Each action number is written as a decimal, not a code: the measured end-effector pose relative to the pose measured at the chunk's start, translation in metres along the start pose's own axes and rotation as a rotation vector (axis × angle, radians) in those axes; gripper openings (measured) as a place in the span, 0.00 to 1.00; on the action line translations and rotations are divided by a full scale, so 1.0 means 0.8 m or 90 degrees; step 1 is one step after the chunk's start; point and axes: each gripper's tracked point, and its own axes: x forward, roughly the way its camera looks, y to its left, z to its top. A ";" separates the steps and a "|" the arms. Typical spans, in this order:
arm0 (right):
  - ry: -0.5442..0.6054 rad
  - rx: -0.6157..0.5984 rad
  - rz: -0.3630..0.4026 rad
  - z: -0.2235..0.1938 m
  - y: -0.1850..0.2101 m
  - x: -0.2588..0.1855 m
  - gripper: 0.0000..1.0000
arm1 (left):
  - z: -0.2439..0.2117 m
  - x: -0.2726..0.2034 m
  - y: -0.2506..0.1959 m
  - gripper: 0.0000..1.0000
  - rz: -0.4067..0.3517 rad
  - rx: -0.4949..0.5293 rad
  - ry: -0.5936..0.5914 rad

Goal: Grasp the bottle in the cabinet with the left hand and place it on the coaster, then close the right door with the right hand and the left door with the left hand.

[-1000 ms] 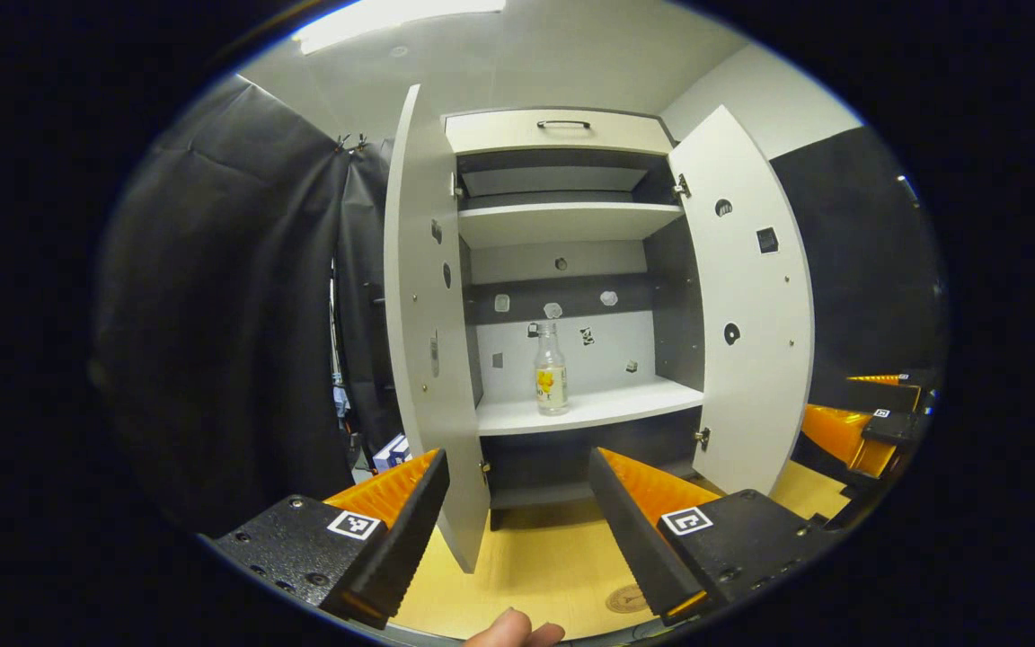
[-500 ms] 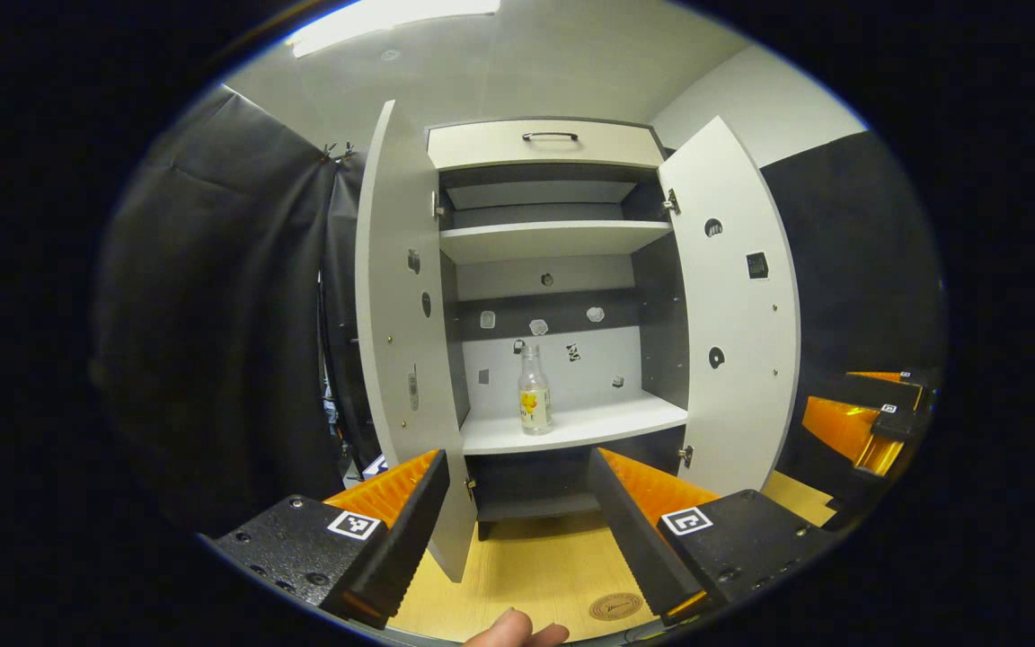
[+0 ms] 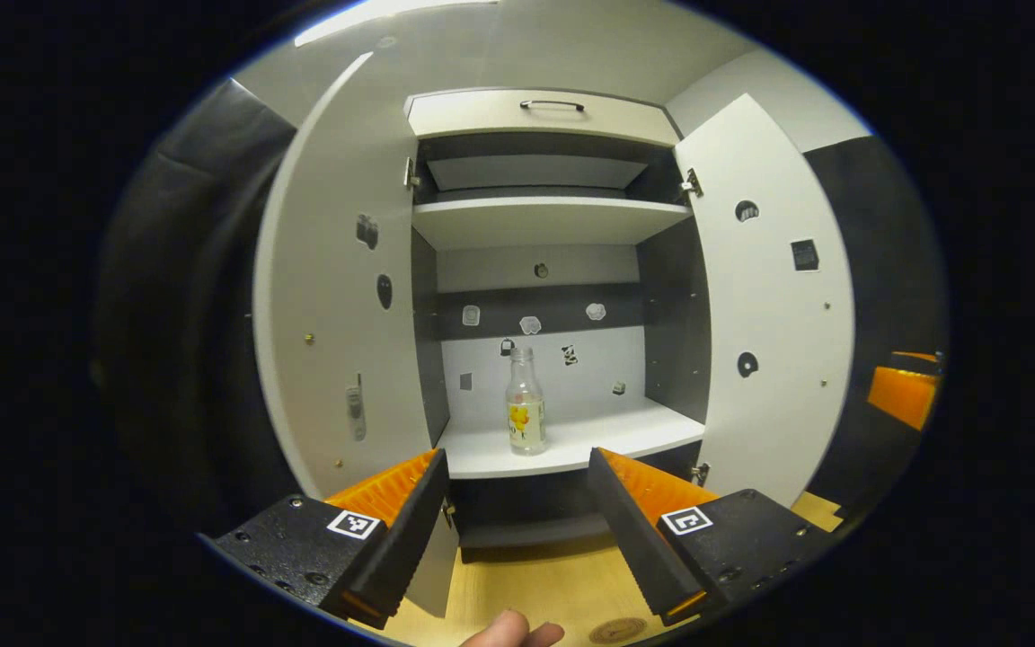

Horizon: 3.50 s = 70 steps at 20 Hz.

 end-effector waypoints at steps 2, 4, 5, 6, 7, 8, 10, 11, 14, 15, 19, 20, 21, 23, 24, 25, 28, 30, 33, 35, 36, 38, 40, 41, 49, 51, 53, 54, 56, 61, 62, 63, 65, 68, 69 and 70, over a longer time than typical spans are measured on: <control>-0.005 0.009 0.003 0.002 0.009 0.007 0.99 | -0.006 0.047 -0.001 0.99 -0.002 0.012 -0.006; -0.013 0.005 0.003 0.004 0.013 0.013 0.99 | -0.017 0.091 -0.004 0.98 -0.005 0.005 0.004; -0.018 -0.002 -0.001 0.004 0.013 0.017 0.98 | -0.020 0.113 -0.007 0.98 -0.005 -0.001 0.010; -0.017 -0.005 -0.004 0.004 0.014 0.020 0.98 | -0.025 0.136 -0.008 0.98 -0.002 -0.005 0.017; -0.015 -0.006 -0.004 0.002 0.017 0.023 0.98 | -0.030 0.157 -0.009 0.98 0.000 -0.010 0.020; -0.012 -0.003 -0.006 0.002 0.018 0.026 0.98 | -0.034 0.179 -0.008 0.98 0.004 -0.012 0.023; -0.010 0.000 -0.015 0.002 0.016 0.032 0.99 | -0.047 0.217 -0.010 0.98 0.008 -0.016 0.038; -0.015 -0.001 -0.016 0.003 0.016 0.032 0.98 | -0.053 0.234 -0.011 0.98 0.009 -0.021 0.044; -0.025 -0.009 -0.014 0.002 0.014 0.037 0.98 | -0.065 0.281 -0.012 0.98 0.013 -0.038 0.052; -0.021 -0.010 -0.020 -0.001 0.009 0.038 0.98 | -0.068 0.296 -0.010 0.98 0.019 -0.041 0.056; -0.013 -0.018 -0.032 -0.008 0.004 0.041 0.99 | -0.076 0.340 -0.011 0.98 0.032 -0.050 0.066; -0.011 -0.024 -0.032 -0.009 0.003 0.041 0.99 | -0.076 0.349 -0.010 0.98 0.037 -0.049 0.067; -0.005 -0.031 -0.036 -0.014 0.000 0.041 0.99 | -0.075 0.357 -0.009 0.98 0.041 -0.045 0.064; 0.004 -0.044 -0.045 -0.018 -0.005 0.038 0.98 | -0.072 0.376 -0.011 0.98 0.045 -0.033 0.059; 0.005 -0.047 -0.049 -0.019 -0.008 0.036 0.99 | -0.075 0.382 -0.017 0.98 0.035 -0.033 0.063; 0.004 -0.047 -0.056 -0.019 -0.010 0.036 0.99 | -0.077 0.388 -0.022 0.95 0.020 -0.035 0.068; -0.002 -0.036 -0.067 -0.015 -0.019 0.016 0.99 | -0.076 0.386 -0.023 0.80 0.016 -0.066 0.079; -0.013 -0.031 -0.068 -0.009 -0.022 0.009 0.99 | -0.073 0.369 -0.023 0.80 0.013 -0.078 0.085; -0.016 -0.026 -0.068 -0.008 -0.027 -0.004 0.99 | -0.053 0.338 -0.022 0.81 0.012 -0.078 0.069; -0.018 -0.025 -0.066 -0.007 -0.029 -0.014 0.99 | -0.042 0.312 -0.027 0.80 -0.001 -0.090 0.063; -0.020 -0.021 -0.065 -0.007 -0.030 -0.019 0.99 | -0.038 0.296 -0.028 0.81 -0.007 -0.096 0.061; -0.019 -0.013 -0.061 -0.009 -0.029 -0.031 0.99 | -0.032 0.262 -0.027 0.81 -0.012 -0.102 0.059; -0.018 -0.013 -0.058 -0.011 -0.032 -0.040 0.99 | -0.030 0.226 -0.026 0.80 -0.015 -0.103 0.060; -0.018 -0.014 -0.056 -0.012 -0.034 -0.047 0.99 | -0.028 0.209 -0.026 0.80 -0.020 -0.103 0.058; -0.013 0.009 -0.039 -0.015 -0.039 -0.076 0.99 | -0.066 0.065 -0.037 0.80 -0.049 -0.081 0.041; -0.014 0.009 -0.030 -0.017 -0.036 -0.080 0.99 | -0.098 0.037 -0.045 0.80 -0.057 -0.091 0.063; -0.010 0.011 -0.022 -0.020 -0.032 -0.080 0.99 | -0.127 0.016 -0.051 0.80 -0.064 -0.098 0.086; -0.009 0.012 -0.019 -0.020 -0.030 -0.080 0.99 | -0.140 0.007 -0.052 0.80 -0.066 -0.100 0.090; -0.013 0.017 -0.004 -0.023 -0.023 -0.081 0.99 | -0.167 -0.007 -0.064 0.81 -0.081 -0.103 0.092; -0.017 0.053 0.060 -0.036 0.009 -0.075 0.99 | -0.253 -0.033 -0.098 0.81 -0.102 -0.103 0.107; -0.015 0.049 0.061 -0.039 0.010 -0.072 0.99 | -0.271 -0.040 -0.112 0.81 -0.122 -0.110 0.110; -0.013 0.044 0.061 -0.040 0.012 -0.070 0.99 | -0.283 -0.044 -0.123 0.81 -0.136 -0.108 0.105; -0.008 0.039 0.061 -0.045 0.015 -0.065 0.99 | -0.314 -0.055 -0.145 0.80 -0.168 -0.094 0.103; 0.008 0.035 0.052 -0.055 0.014 -0.052 0.99 | -0.357 -0.073 -0.188 0.81 -0.229 -0.071 0.108; 0.016 0.034 0.045 -0.059 0.012 -0.050 0.99 | -0.373 -0.080 -0.201 0.81 -0.250 -0.065 0.118; 0.023 0.032 0.037 -0.063 0.010 -0.045 0.98 | -0.387 -0.084 -0.211 0.81 -0.265 -0.060 0.128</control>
